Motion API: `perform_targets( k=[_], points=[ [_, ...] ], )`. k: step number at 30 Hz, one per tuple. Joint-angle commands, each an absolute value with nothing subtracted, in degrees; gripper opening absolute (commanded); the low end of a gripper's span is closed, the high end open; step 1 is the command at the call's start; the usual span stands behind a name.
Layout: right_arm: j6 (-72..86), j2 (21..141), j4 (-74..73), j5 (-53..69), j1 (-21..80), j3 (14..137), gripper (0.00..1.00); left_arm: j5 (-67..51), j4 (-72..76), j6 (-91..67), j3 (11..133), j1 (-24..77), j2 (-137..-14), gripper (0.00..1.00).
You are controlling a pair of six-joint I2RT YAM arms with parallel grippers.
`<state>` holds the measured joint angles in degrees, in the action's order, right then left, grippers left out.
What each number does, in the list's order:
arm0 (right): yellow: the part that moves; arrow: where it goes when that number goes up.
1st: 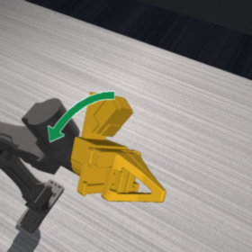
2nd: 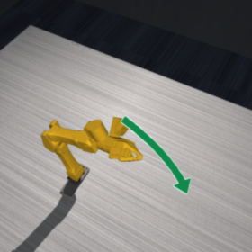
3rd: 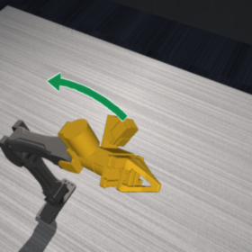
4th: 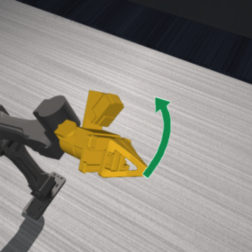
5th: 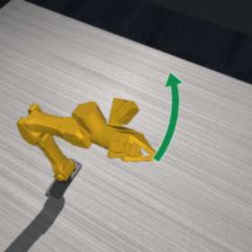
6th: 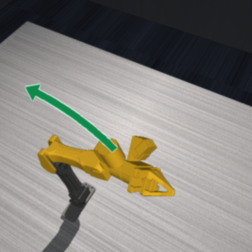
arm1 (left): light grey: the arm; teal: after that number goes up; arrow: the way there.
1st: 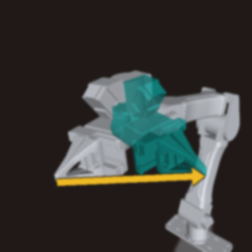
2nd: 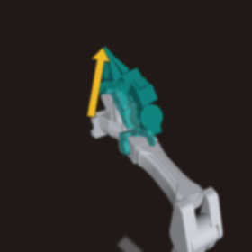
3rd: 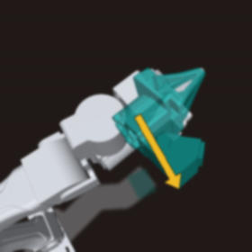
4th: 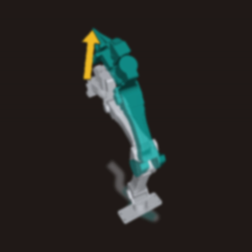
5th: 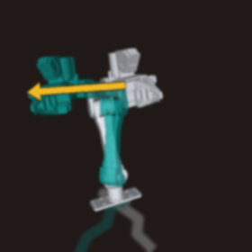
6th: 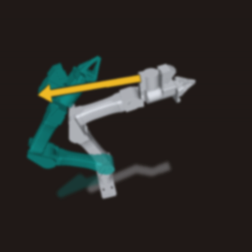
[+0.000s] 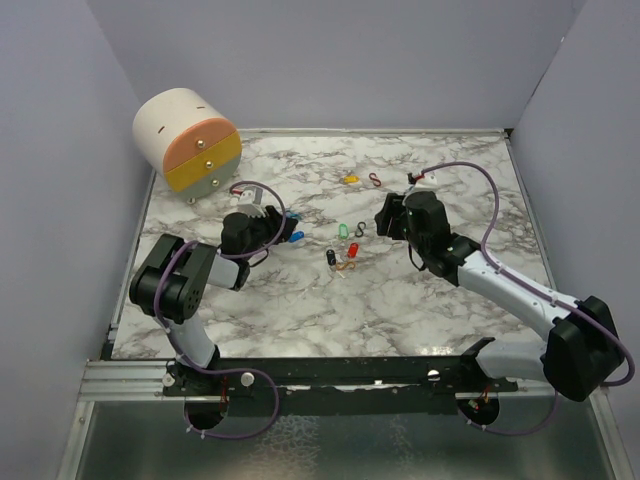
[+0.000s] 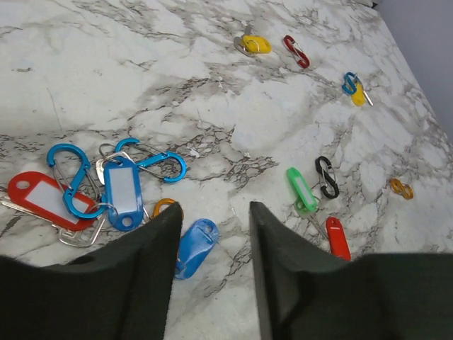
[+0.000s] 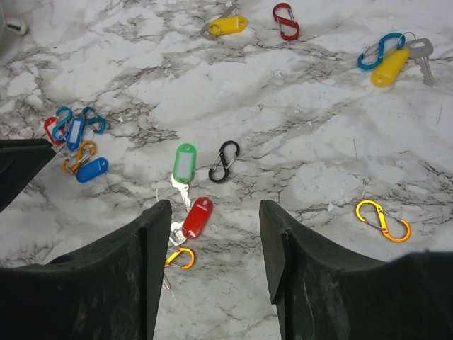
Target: Put the keys on the keyring
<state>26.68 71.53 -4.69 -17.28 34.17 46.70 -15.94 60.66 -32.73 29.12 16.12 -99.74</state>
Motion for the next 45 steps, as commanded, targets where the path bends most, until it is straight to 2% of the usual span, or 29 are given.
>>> perform_targets(
  k=[1,3,6,12,16,23,33,45],
  points=[
    [26.12,72.65,-3.80,-19.33,34.34,47.76,0.53,-11.23,58.10,-33.09,28.96,15.65,-98.44,0.53],
    [26.19,73.27,-4.19,-19.32,34.36,48.11,0.53,-10.94,57.83,-32.79,28.54,15.64,-97.84,0.60],
    [26.64,73.89,-4.19,-19.51,34.34,48.34,0.53,-13.09,57.91,-31.62,28.50,15.80,-95.00,0.61],
    [26.85,74.33,-3.42,-19.37,34.37,48.22,0.53,-21.79,57.24,-26.91,31.03,18.09,-93.83,0.56],
    [26.67,74.78,-3.48,-19.63,34.36,48.45,0.53,-25.52,51.40,-24.99,35.09,20.89,-93.89,0.51],
    [25.90,75.04,-3.55,-19.65,34.37,48.44,0.51,-19.21,35.24,-18.92,42.56,29.38,-93.01,0.51],
    [27.47,75.15,-6.65,-20.62,32.21,48.69,0.50,-20.52,18.35,-15.80,52.68,30.97,-100.52,0.50],
    [27.63,78.35,-7.11,-17.53,30.06,49.19,0.49,-19.27,12.77,-13.75,55.44,33.21,-103.91,0.49]
  ],
)
